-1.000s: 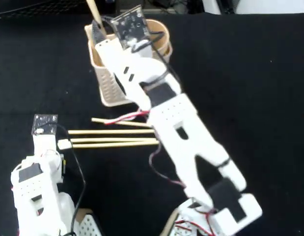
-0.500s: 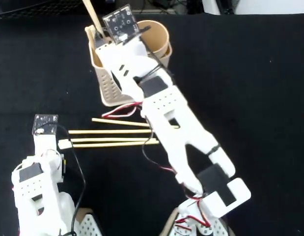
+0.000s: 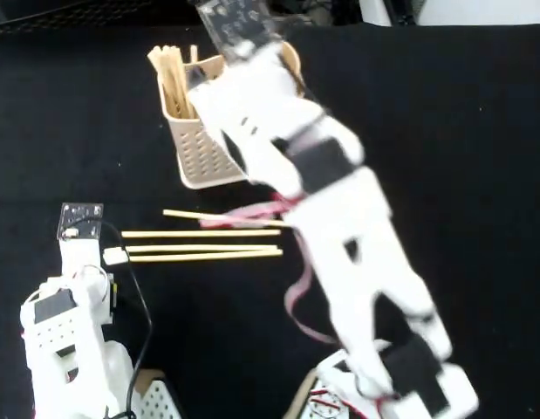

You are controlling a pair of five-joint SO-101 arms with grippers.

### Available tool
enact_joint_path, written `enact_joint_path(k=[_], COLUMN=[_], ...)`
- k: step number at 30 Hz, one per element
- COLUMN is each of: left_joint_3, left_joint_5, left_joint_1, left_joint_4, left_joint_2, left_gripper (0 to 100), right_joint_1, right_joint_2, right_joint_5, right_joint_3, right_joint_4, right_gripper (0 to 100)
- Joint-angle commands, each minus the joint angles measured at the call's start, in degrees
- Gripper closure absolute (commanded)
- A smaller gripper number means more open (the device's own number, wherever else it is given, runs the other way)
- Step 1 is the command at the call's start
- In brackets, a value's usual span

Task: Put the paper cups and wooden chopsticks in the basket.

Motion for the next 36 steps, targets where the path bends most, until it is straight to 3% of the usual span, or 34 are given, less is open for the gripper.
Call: enact_joint_path(k=[1,5,9,15,18,22,27,33,36], left_joint_3=[-0.22,-1.01,-4.7,-21.23,-28.97,-34.42,-37.93,-37.85,-38.02], left_joint_5=[-0.09,-0.09,-0.18,-0.18,-0.7,-9.32,-14.77,-15.03,-15.21], left_joint_1=[-0.57,-0.22,-0.4,2.07,8.48,19.3,27.03,27.91,28.35], left_joint_4=[-0.97,-0.97,1.05,11.6,18.37,23.65,22.07,10.37,8.7], left_joint_2=[-0.7,-0.26,-0.18,0.35,3.87,12.84,24.88,33.76,37.71], left_gripper=[90,90,90,78,80,81,81,81,81], right_joint_1=[2.29,5.01,11.6,21.01,23.91,25.41,25.41,25.41,25.41], right_joint_2=[-10.51,-17.89,-23.87,-32.22,-35.47,-39.08,-43.91,-48.57,-49.8], right_joint_5=[-0.26,-0.18,-0.09,11.08,13.01,13.01,13.01,13.01,13.1], right_joint_3=[-0.22,11.74,31.69,63.78,77.05,87.52,92.88,95.34,95.87], right_joint_4=[14.86,26.02,26.11,7.03,-4.04,-11.16,-13.98,-13.71,-13.54], right_gripper=[82.2,82.1,82.1,82.1,82.2,82.2,82.2,82.2,82.2])
